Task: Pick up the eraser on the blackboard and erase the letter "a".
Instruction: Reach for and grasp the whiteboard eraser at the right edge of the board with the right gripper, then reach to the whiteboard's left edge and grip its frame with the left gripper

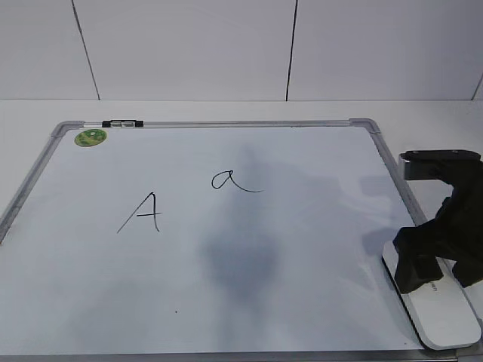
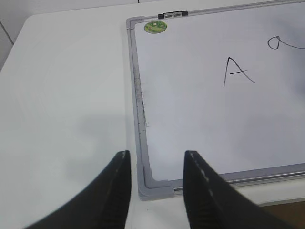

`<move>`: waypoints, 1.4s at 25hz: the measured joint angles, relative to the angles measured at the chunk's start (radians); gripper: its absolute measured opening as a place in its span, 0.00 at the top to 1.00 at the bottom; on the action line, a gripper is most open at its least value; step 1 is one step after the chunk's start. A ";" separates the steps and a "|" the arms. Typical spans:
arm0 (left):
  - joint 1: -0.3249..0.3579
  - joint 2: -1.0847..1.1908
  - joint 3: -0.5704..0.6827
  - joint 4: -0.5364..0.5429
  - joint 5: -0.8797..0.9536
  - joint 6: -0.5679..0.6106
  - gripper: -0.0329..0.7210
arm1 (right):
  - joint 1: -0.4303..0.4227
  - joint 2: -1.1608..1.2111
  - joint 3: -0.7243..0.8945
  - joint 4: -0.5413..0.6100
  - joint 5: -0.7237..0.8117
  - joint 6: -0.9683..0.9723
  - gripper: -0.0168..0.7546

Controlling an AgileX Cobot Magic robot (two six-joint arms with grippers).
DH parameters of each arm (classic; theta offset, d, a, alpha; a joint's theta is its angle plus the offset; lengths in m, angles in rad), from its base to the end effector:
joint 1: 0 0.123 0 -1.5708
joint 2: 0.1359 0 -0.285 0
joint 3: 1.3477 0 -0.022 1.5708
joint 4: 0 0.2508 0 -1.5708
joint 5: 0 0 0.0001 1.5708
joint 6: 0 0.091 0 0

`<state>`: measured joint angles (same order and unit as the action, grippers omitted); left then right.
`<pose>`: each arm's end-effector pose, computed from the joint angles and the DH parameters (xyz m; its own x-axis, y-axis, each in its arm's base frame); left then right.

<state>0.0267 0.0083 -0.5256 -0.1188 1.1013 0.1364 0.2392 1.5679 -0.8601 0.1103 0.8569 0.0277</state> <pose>-0.0083 -0.0098 0.2816 -0.4668 0.0695 -0.8816 0.1053 0.9942 0.0226 0.2540 0.0697 0.1873 -0.9866 -0.1381 -0.0874 -0.1460 0.9850 0.0920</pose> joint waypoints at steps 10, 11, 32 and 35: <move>0.000 0.000 0.000 0.000 0.000 0.000 0.61 | 0.000 0.005 0.000 -0.004 0.003 0.006 0.13; 0.000 0.000 0.000 0.000 0.000 0.000 0.61 | 0.000 0.010 0.000 -0.004 0.003 0.007 0.13; 0.000 0.000 0.000 0.000 0.000 0.000 0.61 | 0.000 0.069 0.000 -0.002 -0.039 0.011 0.17; 0.000 0.000 0.000 0.000 0.000 0.000 0.61 | 0.000 0.069 0.000 -0.002 -0.040 0.011 0.18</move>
<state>0.0267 0.0083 -0.5256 -0.1188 1.1013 0.1364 0.2392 1.6371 -0.8601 0.1088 0.8165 0.0388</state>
